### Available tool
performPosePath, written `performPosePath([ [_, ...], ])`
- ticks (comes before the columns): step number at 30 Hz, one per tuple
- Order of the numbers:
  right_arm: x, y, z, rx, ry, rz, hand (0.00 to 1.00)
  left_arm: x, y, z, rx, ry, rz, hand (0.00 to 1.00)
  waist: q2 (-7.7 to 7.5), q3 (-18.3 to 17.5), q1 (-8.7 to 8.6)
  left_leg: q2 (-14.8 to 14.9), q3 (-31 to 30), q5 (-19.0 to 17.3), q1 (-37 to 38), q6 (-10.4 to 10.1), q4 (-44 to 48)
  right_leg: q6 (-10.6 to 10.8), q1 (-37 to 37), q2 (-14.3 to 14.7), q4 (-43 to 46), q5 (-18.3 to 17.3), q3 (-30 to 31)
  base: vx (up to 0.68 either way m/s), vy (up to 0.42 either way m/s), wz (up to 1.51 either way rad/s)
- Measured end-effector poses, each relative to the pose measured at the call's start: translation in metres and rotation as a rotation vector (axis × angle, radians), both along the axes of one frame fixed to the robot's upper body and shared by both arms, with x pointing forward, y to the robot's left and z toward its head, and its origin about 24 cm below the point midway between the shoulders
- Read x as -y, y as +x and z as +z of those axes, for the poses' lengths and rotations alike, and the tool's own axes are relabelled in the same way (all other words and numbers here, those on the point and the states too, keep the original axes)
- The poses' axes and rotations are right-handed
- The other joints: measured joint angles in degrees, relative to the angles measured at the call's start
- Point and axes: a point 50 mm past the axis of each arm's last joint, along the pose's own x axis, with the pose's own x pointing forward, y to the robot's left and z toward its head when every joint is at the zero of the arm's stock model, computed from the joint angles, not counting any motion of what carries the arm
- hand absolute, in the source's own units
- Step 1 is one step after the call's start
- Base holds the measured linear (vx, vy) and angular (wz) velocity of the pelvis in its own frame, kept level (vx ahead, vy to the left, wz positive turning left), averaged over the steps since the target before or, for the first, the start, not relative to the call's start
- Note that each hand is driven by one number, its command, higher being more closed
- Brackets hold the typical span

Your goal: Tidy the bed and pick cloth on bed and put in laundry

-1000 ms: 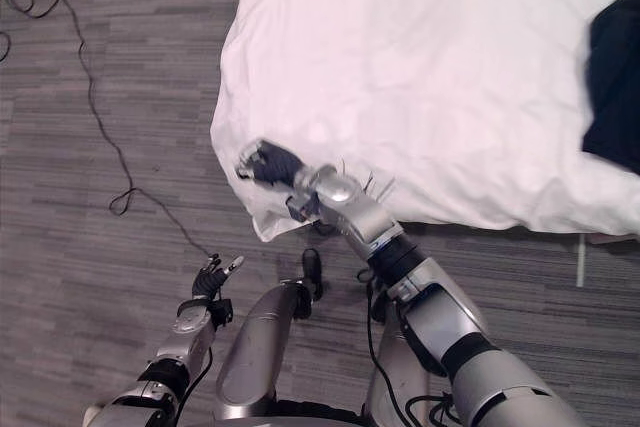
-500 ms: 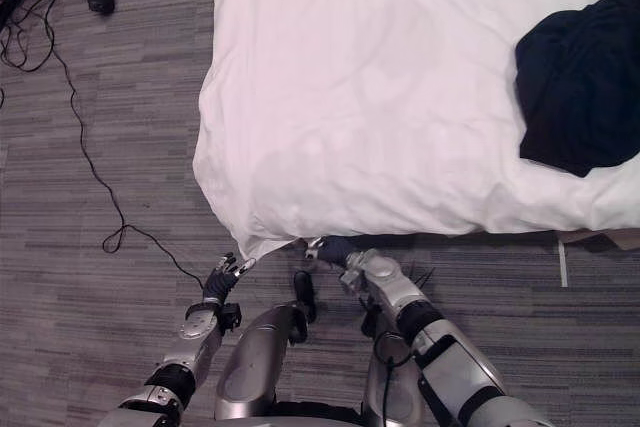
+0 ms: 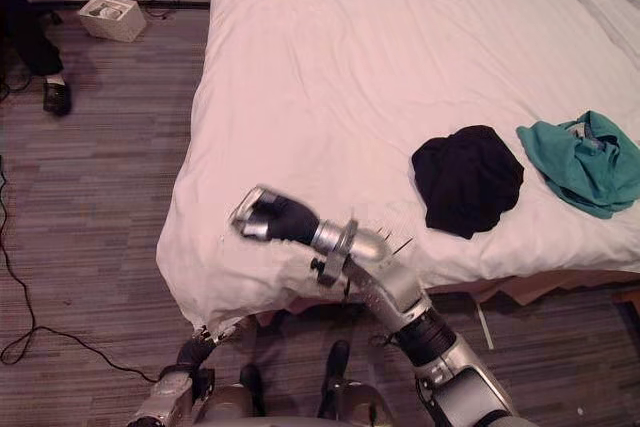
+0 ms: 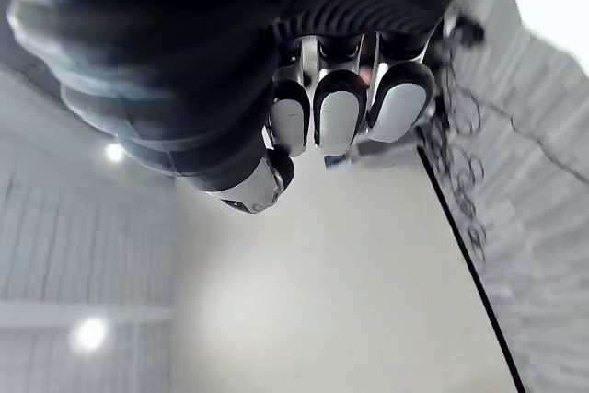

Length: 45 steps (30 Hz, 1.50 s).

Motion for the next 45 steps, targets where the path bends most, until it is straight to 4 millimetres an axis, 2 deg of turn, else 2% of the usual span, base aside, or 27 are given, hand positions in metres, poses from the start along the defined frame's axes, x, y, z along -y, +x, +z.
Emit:
performPosePath([
  [1, 0.007, 0.015, 0.013, 0.025, 0.011, -0.066, 1.00, 0.003, 0.011, 0.004, 0.029, -0.008, -0.007, 0.00, 1.42, 2.97, -0.14, 0.40, -0.09, -1.57, -2.91, 0.40, 3.94, -0.06, -2.46, -0.38, 3.20, -0.73, 0.62, -0.25, 0.093, -0.17],
  [3, 0.019, 0.033, 0.035, 0.085, 0.039, -0.150, 1.00, 0.008, 0.031, 0.012, 0.088, -0.017, -0.016, 0.00, 2.87, 7.10, -0.38, 0.83, -0.19, -3.02, -6.72, 0.98, 8.00, 0.43, -6.84, -1.50, 7.54, -2.03, 0.79, -0.34, 0.084, 0.01],
  [4, 0.029, 0.045, 0.048, 0.105, 0.063, -0.214, 1.00, 0.013, 0.047, 0.020, 0.130, -0.023, -0.030, 0.00, 4.51, 9.17, -0.45, 0.46, -0.54, -3.23, -10.85, 1.43, 10.46, 0.62, -11.07, -2.40, 10.55, -2.20, 0.71, -0.39, 0.053, 0.14],
  [6, 0.042, 0.059, 0.052, 0.089, 0.060, -0.297, 1.00, 0.018, 0.059, 0.025, 0.162, -0.027, -0.052, 0.00, 6.07, 10.00, -0.43, -0.01, -0.93, -3.59, -15.42, 2.03, 12.81, 0.45, -15.81, -3.20, 13.12, -2.78, 0.61, -0.27, 0.030, 0.13],
  [7, 0.061, 0.073, 0.048, 0.036, 0.060, -0.394, 1.00, 0.024, 0.068, 0.030, 0.186, -0.034, -0.072, 0.00, 7.21, 11.03, -0.28, -0.17, -1.62, -3.62, -18.52, 2.16, 14.33, 0.45, -18.57, -3.88, 14.58, -2.78, 0.38, -0.17, 0.038, 0.14],
  [11, 0.104, 0.084, 0.037, -0.072, 0.162, -0.591, 1.00, 0.034, 0.076, 0.035, 0.218, -0.055, -0.088, 0.00, 7.84, 12.74, 0.69, -0.32, -1.28, -3.85, -21.61, 2.57, 17.22, 0.06, -23.77, -5.60, 21.74, -4.95, 1.04, -0.09, 0.016, 0.07],
  [16, 0.143, 0.072, 0.032, -0.086, 0.395, -0.718, 1.00, 0.041, 0.085, 0.046, 0.294, -0.091, -0.083, 0.00, 7.83, 12.78, 0.13, 0.23, -0.06, -4.84, -22.88, 3.21, 20.16, -0.23, -27.72, -6.74, 28.55, -8.92, 2.34, 0.01, -0.024, -0.04],
  [20, 0.189, 0.040, -0.008, -0.159, 0.532, -0.862, 1.00, 0.044, 0.093, 0.056, 0.371, -0.107, -0.103, 0.00, 7.73, 12.75, -0.98, 2.01, 1.35, -6.58, -20.80, 2.46, 21.58, -0.42, -26.90, -5.66, 30.07, -10.38, 3.57, 0.07, -0.020, -0.28],
  [21, 0.204, 0.024, -0.031, -0.208, 0.578, -0.937, 1.00, 0.043, 0.092, 0.055, 0.372, -0.106, -0.098, 0.00, 7.58, 12.78, -1.53, 2.72, 2.31, -6.99, -18.93, 2.06, 21.05, -0.37, -25.52, -4.79, 29.29, -10.43, 4.07, 0.13, -0.017, -0.48],
  [22, 0.218, 0.001, -0.066, -0.306, 0.624, -1.043, 1.00, 0.041, 0.087, 0.053, 0.364, -0.103, -0.093, 0.00, 7.22, 12.72, -2.72, 3.44, 3.38, -7.24, -16.19, 1.68, 19.79, -0.37, -22.82, -3.72, 27.42, -10.41, 4.11, 0.10, -0.011, -0.42],
  [23, 0.221, -0.006, -0.074, -0.329, 0.632, -1.071, 1.00, 0.040, 0.085, 0.052, 0.363, -0.102, -0.092, 0.00, 7.11, 12.67, -2.94, 3.64, 3.63, -7.31, -15.47, 1.57, 19.39, -0.37, -22.23, -3.46, 26.95, -10.40, 4.11, 0.12, -0.013, -0.37],
  [24, 0.230, -0.032, -0.104, -0.416, 0.653, -1.163, 0.00, 0.040, 0.079, 0.050, 0.366, -0.098, -0.092, 0.00, 6.58, 12.61, -3.77, 4.09, 4.41, -7.54, -12.98, 1.18, 17.78, -0.40, -20.00, -2.73, 25.11, -10.32, 4.10, 0.11, -0.014, -0.39],
  [25, 0.235, -0.058, -0.130, -0.499, 0.670, -1.237, 0.00, 0.039, 0.074, 0.047, 0.355, -0.086, -0.105, 0.00, 5.88, 12.26, -4.26, 4.61, 5.77, -7.63, -10.68, 0.64, 16.04, -0.43, -18.23, -2.02, 23.26, -10.09, 4.19, 0.14, -0.016, -0.49],
  [28, 0.231, -0.127, -0.189, -0.743, 0.648, -1.417, 0.00, 0.038, 0.059, 0.037, 0.283, -0.060, -0.160, 0.00, 3.18, 9.73, -6.94, 5.65, 9.28, -6.78, -5.47, -0.73, 11.61, -0.74, -14.34, -0.10, 18.61, -8.70, 4.69, 0.16, -0.020, -0.51],
  [31, 0.215, -0.180, -0.236, -0.994, 0.582, -1.530, 0.00, 0.042, 0.047, 0.024, 0.162, -0.016, -0.276, 0.00, 0.55, 6.34, -9.46, 6.29, 13.21, -6.00, 0.88, -2.11, 7.86, -1.28, -11.06, 2.21, 16.27, -8.24, 6.28, 0.19, -0.017, -0.57],
  [32, 0.211, -0.184, -0.243, -1.034, 0.568, -1.536, 0.00, 0.044, 0.043, 0.020, 0.133, -0.010, -0.299, 0.00, 0.32, 5.78, -9.97, 7.07, 15.32, -6.09, 2.35, -2.29, 7.60, -1.75, -10.75, 2.76, 15.37, -9.33, 5.77, 0.14, 0.011, -1.16],
  [33, 0.204, -0.186, -0.251, -1.087, 0.541, -1.523, 0.00, 0.046, 0.037, 0.016, 0.089, -0.001, -0.329, 0.00, -0.15, 4.40, -9.95, 7.85, 19.68, -6.54, 4.31, -2.90, 6.95, -3.86, -10.47, 2.11, 15.51, -11.11, 1.16, 0.10, 0.028, -1.40],
  [34, 0.198, -0.183, -0.255, -1.113, 0.524, -1.502, 0.00, 0.045, 0.032, 0.012, 0.054, 0.002, -0.344, 0.00, -0.01, 3.82, -9.62, 8.27, 22.69, -6.77, 5.85, -3.25, 6.48, -4.36, -9.92, 1.33, 15.95, -12.04, -2.38, 0.12, 0.051, -2.30],
  [36, 0.176, -0.167, -0.269, -1.210, 0.402, -1.390, 0.00, 0.044, 0.008, -0.004, -0.102, 0.013, -0.376, 0.00, -0.26, 3.15, -9.05, 9.85, 34.70, -7.79, 13.57, -4.83, 6.51, -4.89, -7.45, -2.15, 17.29, -12.42, -15.77, 0.17, 0.008, -2.69],
  [38, 0.162, -0.168, -0.276, -1.256, 0.308, -1.310, 0.00, 0.049, -0.003, -0.011, -0.191, 0.000, -0.443, 0.00, 0.50, 2.98, -8.65, 10.42, 39.71, -7.86, 17.48, -4.97, 7.76, -6.39, -6.89, -1.97, 19.30, -12.60, -18.76, 0.18, -0.081, -2.09],
  [39, 0.160, -0.171, -0.279, -1.273, 0.272, -1.284, 0.00, 0.053, -0.003, -0.012, -0.208, -0.003, -0.475, 0.00, 1.13, 2.92, -9.68, 11.22, 39.54, -7.72, 18.77, -5.08, 9.60, -6.65, -7.26, -1.05, 21.31, -14.19, -18.11, 0.19, -0.131, -1.51],
  [40, 0.158, -0.175, -0.281, -1.286, 0.235, -1.268, 0.00, 0.056, -0.001, -0.012, -0.210, -0.004, -0.487, 0.00, 1.32, 2.85, -10.27, 11.94, 38.71, -7.24, 19.31, -5.21, 12.32, -6.84, -7.69, -0.52, 23.03, -15.50, -16.23, 0.15, -0.118, -1.24],
  [41, 0.155, -0.176, -0.282, -1.289, 0.189, -1.241, 0.00, 0.058, 0.001, -0.012, -0.211, -0.003, -0.484, 0.00, 1.32, 2.83, -9.95, 13.25, 36.48, -5.97, 19.08, -3.49, 17.36, -7.19, -7.78, 0.61, 24.28, -16.61, -13.20, 0.18, -0.143, -1.97],
  [42, 0.147, -0.177, -0.284, -1.284, 0.112, -1.178, 0.00, 0.056, -0.001, -0.013, -0.211, 0.001, -0.459, 0.00, 1.56, 2.11, -8.99, 15.94, 26.31, 0.77, 14.60, 7.16, 30.24, -7.68, -6.92, 4.04, 23.02, -17.40, -7.26, 0.23, -0.168, -2.42],
  [43, 0.142, -0.177, -0.284, -1.276, 0.094, -1.152, 0.00, 0.056, -0.003, -0.013, -0.204, -0.007, -0.417, 0.00, 2.13, 1.13, -8.14, 15.75, 16.59, 4.64, 8.88, 11.43, 38.64, -8.73, -6.48, 6.27, 21.22, -16.98, -2.79, 0.25, -0.144, -2.46],
  [44, 0.143, -0.174, -0.283, -1.256, 0.070, -1.140, 0.00, 0.057, -0.001, -0.012, -0.189, -0.011, -0.390, 0.00, 2.97, 0.59, -7.43, 14.54, 10.06, 1.77, 4.22, 8.65, 43.81, -9.08, -6.43, 7.73, 20.05, -16.75, 0.41, 0.23, -0.003, -2.65],
  [45, 0.144, -0.168, -0.283, -1.227, -0.001, -1.109, 0.00, 0.052, 0.005, -0.009, -0.151, -0.019, -0.327, 0.00, 3.61, 0.44, -5.84, 10.81, 1.29, -3.87, -2.78, 4.77, 50.12, -10.10, -5.43, 10.41, 18.73, -16.18, 6.70, 0.30, 0.104, -3.00],
])
